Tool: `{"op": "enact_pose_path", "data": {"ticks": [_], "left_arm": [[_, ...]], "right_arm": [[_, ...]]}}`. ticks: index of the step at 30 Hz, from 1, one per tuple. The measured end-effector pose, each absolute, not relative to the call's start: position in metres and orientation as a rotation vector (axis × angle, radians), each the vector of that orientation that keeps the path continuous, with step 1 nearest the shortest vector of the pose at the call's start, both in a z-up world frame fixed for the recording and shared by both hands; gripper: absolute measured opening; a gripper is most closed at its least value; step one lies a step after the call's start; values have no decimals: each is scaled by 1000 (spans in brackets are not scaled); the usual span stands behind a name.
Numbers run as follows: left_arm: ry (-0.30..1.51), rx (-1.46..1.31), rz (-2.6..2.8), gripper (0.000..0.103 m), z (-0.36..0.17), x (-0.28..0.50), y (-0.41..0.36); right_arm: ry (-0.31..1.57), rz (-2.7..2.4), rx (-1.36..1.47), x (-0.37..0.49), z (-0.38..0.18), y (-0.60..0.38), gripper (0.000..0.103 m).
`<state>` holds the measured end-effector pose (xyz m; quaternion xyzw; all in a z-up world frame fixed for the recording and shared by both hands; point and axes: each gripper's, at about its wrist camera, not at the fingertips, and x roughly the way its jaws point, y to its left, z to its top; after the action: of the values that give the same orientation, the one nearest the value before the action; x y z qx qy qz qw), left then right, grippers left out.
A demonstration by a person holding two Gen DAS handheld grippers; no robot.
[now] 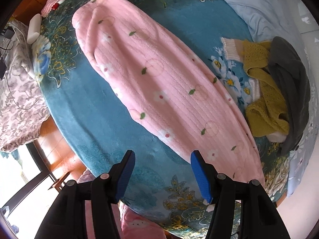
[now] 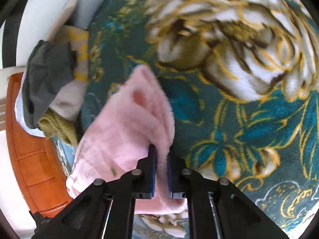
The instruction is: Fold clothes
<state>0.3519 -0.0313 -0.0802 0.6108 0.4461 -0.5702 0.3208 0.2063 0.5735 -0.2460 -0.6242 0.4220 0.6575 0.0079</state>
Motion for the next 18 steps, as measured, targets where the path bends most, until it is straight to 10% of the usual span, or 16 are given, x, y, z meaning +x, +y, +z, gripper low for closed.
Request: {"op": "enact_pose_path", "data": {"ticks": [18], "left_arm": [[1245, 1630, -1498, 62, -95, 347, -29]], "right_arm": [[1279, 2145, -1953, 210, -201, 574, 3]]}}
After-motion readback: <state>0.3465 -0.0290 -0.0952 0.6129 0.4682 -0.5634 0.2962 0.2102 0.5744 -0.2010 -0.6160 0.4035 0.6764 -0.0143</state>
